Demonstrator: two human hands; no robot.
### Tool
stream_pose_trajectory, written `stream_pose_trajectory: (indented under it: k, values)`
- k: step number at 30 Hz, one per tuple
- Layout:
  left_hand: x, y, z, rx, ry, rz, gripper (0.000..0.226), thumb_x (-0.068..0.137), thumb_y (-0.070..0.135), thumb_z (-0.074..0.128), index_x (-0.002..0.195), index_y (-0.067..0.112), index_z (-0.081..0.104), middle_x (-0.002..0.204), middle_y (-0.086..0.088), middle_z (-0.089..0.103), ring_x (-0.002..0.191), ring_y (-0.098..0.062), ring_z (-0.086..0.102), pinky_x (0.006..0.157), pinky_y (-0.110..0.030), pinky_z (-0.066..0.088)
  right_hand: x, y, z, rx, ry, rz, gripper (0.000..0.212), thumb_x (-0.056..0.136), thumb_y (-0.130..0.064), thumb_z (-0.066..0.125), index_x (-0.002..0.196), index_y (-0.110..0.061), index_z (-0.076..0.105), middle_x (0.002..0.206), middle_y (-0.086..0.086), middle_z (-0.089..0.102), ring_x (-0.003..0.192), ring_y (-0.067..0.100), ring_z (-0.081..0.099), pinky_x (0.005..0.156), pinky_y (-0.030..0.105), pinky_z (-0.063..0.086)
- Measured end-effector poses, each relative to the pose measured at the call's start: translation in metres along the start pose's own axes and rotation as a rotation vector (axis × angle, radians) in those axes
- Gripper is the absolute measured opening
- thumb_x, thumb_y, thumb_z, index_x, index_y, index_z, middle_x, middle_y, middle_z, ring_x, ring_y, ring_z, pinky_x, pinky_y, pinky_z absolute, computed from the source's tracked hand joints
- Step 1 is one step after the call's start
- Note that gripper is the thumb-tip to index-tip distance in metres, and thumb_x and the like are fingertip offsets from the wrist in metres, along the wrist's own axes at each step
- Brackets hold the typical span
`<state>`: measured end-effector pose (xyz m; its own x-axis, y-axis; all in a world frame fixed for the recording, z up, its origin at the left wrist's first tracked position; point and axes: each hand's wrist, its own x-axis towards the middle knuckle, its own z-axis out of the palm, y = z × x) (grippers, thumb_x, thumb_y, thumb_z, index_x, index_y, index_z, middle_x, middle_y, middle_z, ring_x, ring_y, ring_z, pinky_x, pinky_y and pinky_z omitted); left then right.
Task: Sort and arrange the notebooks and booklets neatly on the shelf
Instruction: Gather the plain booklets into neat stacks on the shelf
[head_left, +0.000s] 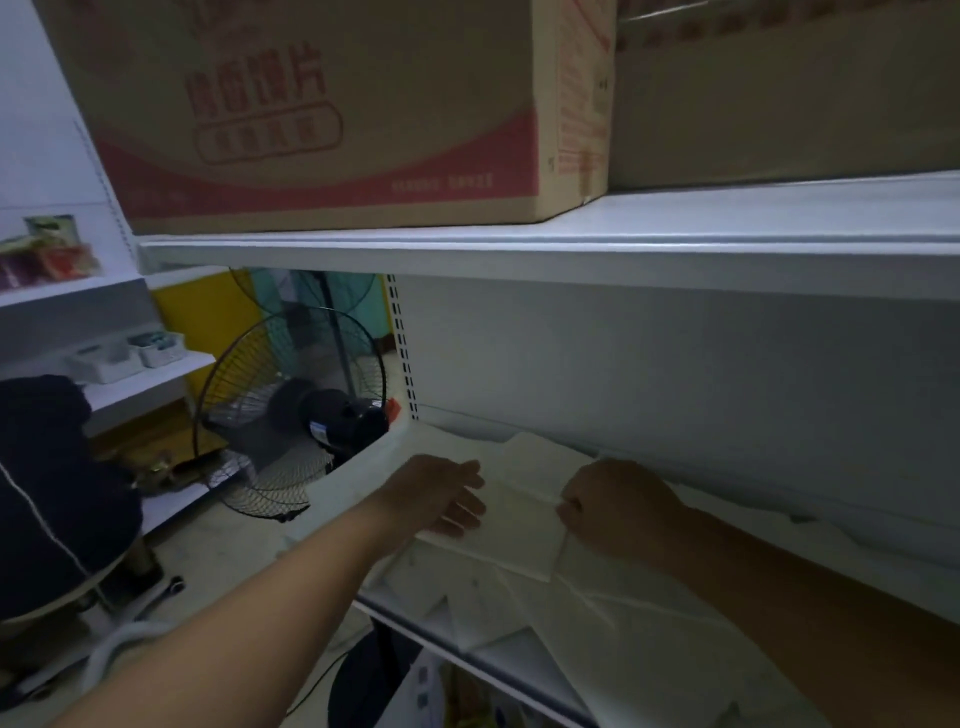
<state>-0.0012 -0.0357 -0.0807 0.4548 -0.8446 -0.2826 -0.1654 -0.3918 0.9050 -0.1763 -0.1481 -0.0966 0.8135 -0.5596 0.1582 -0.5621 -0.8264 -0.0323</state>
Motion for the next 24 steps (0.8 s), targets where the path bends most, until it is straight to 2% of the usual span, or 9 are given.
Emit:
stream_pose_trajectory:
  k: [4, 7, 9, 11, 15, 16, 18, 21, 24]
  values:
    - [0.015, 0.006, 0.016, -0.603, -0.271, -0.077, 0.031, 0.092, 0.040, 0.054, 0.117, 0.022, 0.050, 0.116, -0.013, 0.060, 0.100, -0.035, 0.064, 0.087, -0.043, 0.054, 0.008, -0.042, -0.012, -0.072, 0.284, -0.009, 0.025, 0.091, -0.031, 0.049, 0.087, -0.017, 0.069, 0.090, 0.005, 0.069, 0.085, 0.023, 0.066, 0.065, 0.026, 0.043]
    - [0.035, 0.001, 0.018, -0.778, -0.088, 0.086, 0.027, 0.094, 0.010, 0.046, 0.118, 0.010, 0.058, 0.107, -0.013, 0.069, 0.093, -0.030, 0.065, 0.076, -0.038, 0.055, 0.011, -0.072, -0.002, 0.054, 0.418, -0.075, 0.031, 0.083, -0.042, 0.053, 0.068, -0.020, 0.069, 0.064, 0.001, 0.068, 0.056, 0.014, 0.064, 0.049, 0.020, 0.037]
    - [0.045, -0.010, 0.005, -0.687, 0.018, 0.150, 0.034, 0.092, 0.004, 0.042, 0.122, 0.010, 0.058, 0.110, -0.016, 0.067, 0.097, -0.035, 0.064, 0.082, -0.046, 0.054, 0.007, -0.070, 0.010, 0.298, 0.350, -0.067, 0.057, 0.085, -0.054, 0.026, 0.095, -0.020, 0.071, 0.099, -0.001, 0.072, 0.087, 0.014, 0.067, 0.070, 0.021, 0.046]
    - [0.053, -0.020, -0.019, -0.663, 0.063, 0.143, 0.027, 0.092, 0.009, 0.050, 0.117, 0.014, 0.060, 0.110, -0.017, 0.067, 0.097, -0.037, 0.064, 0.083, -0.052, 0.053, -0.003, -0.064, 0.018, 0.390, 0.326, 0.041, 0.074, 0.078, -0.068, 0.022, 0.119, -0.022, 0.064, 0.131, -0.007, 0.058, 0.116, 0.010, 0.056, 0.092, 0.013, 0.038]
    - [0.063, -0.030, -0.071, -0.651, 0.028, 0.180, 0.022, 0.087, 0.004, 0.060, 0.106, 0.013, 0.064, 0.095, -0.009, 0.073, 0.082, -0.029, 0.069, 0.068, -0.038, 0.056, -0.013, -0.053, 0.032, 0.350, -0.127, 0.145, 0.121, 0.046, -0.096, 0.023, 0.141, -0.024, 0.043, 0.151, -0.013, 0.030, 0.137, 0.003, 0.030, 0.104, 0.008, 0.016]
    - [0.063, -0.033, -0.083, -0.638, 0.000, 0.179, 0.019, 0.088, 0.003, 0.058, 0.103, 0.013, 0.064, 0.089, -0.006, 0.075, 0.078, -0.026, 0.069, 0.066, -0.036, 0.056, -0.012, -0.056, 0.033, 0.312, -0.171, 0.152, 0.115, 0.054, -0.094, 0.034, 0.143, -0.023, 0.039, 0.153, -0.011, 0.026, 0.139, 0.003, 0.026, 0.107, 0.010, 0.014]
    - [0.061, -0.039, -0.103, -0.625, -0.061, 0.160, 0.017, 0.090, 0.004, 0.055, 0.098, 0.016, 0.064, 0.082, -0.003, 0.075, 0.079, -0.026, 0.068, 0.066, -0.037, 0.054, -0.009, -0.062, 0.029, 0.194, -0.163, 0.142, 0.079, 0.081, -0.064, 0.054, 0.145, -0.021, 0.035, 0.154, -0.008, 0.026, 0.139, 0.007, 0.026, 0.111, 0.015, 0.015]
    - [0.057, -0.049, -0.124, -0.599, -0.106, 0.114, 0.017, 0.092, 0.005, 0.051, 0.098, 0.015, 0.063, 0.084, -0.008, 0.073, 0.084, -0.031, 0.064, 0.071, -0.040, 0.052, 0.000, -0.067, 0.022, 0.110, -0.147, 0.157, 0.048, 0.094, -0.039, 0.051, 0.131, -0.009, 0.052, 0.139, 0.003, 0.050, 0.125, 0.017, 0.048, 0.106, 0.028, 0.033]
    - [0.056, -0.058, -0.150, -0.698, -0.061, 0.073, 0.017, 0.094, 0.004, 0.048, 0.091, 0.015, 0.061, 0.075, -0.007, 0.072, 0.081, -0.030, 0.060, 0.073, -0.040, 0.050, 0.008, -0.076, 0.017, 0.081, -0.025, 0.203, 0.036, 0.100, -0.034, 0.036, 0.097, -0.009, 0.062, 0.105, 0.006, 0.068, 0.092, 0.017, 0.061, 0.077, 0.029, 0.041]
